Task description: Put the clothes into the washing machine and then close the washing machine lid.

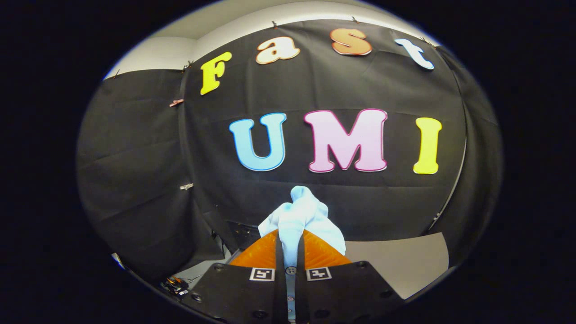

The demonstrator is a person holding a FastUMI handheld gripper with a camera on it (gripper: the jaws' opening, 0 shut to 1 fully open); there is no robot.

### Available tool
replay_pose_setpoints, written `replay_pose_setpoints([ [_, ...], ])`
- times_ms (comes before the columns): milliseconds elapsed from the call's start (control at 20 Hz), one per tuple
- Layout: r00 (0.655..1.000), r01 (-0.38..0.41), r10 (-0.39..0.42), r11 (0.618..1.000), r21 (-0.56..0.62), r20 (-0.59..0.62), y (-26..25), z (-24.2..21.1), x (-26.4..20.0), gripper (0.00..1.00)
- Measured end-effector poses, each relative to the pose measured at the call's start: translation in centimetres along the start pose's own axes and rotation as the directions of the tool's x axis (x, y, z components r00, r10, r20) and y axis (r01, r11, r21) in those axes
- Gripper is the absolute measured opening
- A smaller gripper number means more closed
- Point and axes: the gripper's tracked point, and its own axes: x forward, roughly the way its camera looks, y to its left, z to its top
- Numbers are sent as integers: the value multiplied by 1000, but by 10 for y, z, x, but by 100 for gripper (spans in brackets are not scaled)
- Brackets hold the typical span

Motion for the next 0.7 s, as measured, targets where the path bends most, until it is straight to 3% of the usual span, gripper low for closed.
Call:
replay_pose_setpoints([
  [400,992,-111,110,994,-2,-60,71,-47,52,11],
  [700,984,-106,102,994,-19,-144,91,-112,109,11],
])
